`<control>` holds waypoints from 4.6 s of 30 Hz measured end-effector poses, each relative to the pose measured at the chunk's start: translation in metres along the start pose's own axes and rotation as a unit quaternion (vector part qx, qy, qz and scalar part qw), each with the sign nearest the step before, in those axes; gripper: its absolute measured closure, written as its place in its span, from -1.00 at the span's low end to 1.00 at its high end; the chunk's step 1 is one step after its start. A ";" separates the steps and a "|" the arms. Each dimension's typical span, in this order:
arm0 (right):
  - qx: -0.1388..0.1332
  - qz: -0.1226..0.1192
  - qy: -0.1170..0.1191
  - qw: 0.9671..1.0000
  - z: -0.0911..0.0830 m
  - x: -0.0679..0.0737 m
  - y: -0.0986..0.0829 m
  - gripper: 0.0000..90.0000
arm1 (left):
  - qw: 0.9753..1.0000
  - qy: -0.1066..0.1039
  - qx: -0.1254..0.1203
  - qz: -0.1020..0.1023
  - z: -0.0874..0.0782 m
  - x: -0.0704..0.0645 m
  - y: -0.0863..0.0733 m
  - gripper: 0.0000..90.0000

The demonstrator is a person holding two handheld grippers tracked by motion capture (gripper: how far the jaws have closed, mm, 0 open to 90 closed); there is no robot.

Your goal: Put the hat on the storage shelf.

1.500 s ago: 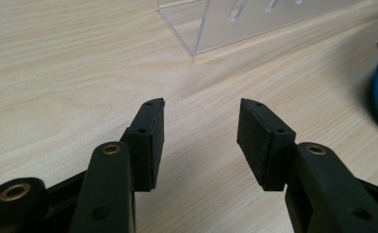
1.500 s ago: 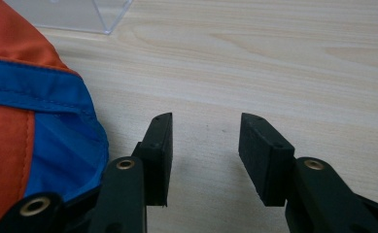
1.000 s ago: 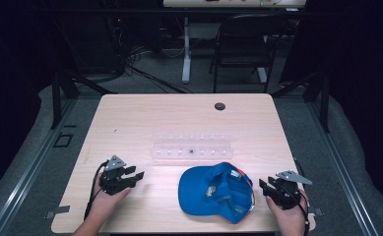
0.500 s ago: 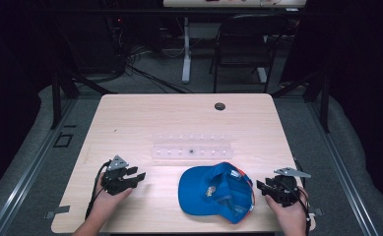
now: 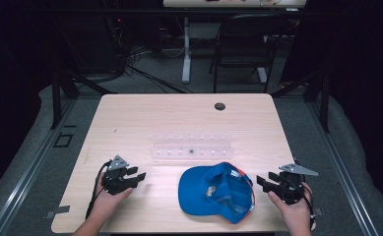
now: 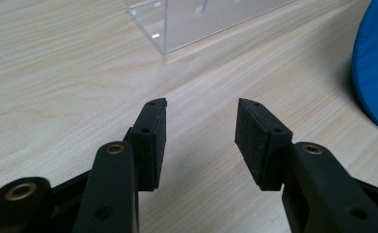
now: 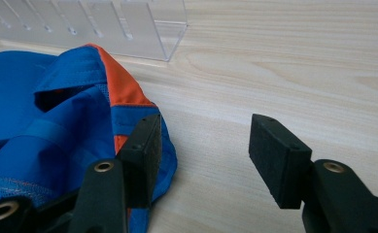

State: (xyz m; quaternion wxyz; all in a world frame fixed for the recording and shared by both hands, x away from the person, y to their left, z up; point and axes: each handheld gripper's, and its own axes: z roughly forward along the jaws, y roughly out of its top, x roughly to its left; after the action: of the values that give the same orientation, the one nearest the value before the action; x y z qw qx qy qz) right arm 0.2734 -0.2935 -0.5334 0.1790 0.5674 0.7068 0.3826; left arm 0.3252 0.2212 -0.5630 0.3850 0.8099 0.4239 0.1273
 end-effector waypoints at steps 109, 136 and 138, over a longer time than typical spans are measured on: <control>0.196 0.092 0.156 0.964 0.004 0.021 0.031 0.74 | 1.000 0.003 0.004 0.011 0.003 -0.003 0.000 0.17; 0.243 0.044 0.095 0.964 -0.005 0.040 0.062 0.74 | 1.000 0.004 0.008 0.014 0.004 -0.004 0.000 0.17; 0.244 0.045 0.090 0.965 -0.006 0.041 0.067 0.74 | 1.000 0.004 0.008 0.014 0.005 -0.005 0.000 0.16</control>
State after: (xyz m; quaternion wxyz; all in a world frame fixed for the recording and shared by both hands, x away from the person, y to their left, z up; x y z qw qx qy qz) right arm 0.3014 -0.2525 -0.4720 -0.0466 0.5887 0.7654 0.2557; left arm 0.3248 0.2151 -0.5658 0.3751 0.8181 0.4152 0.1326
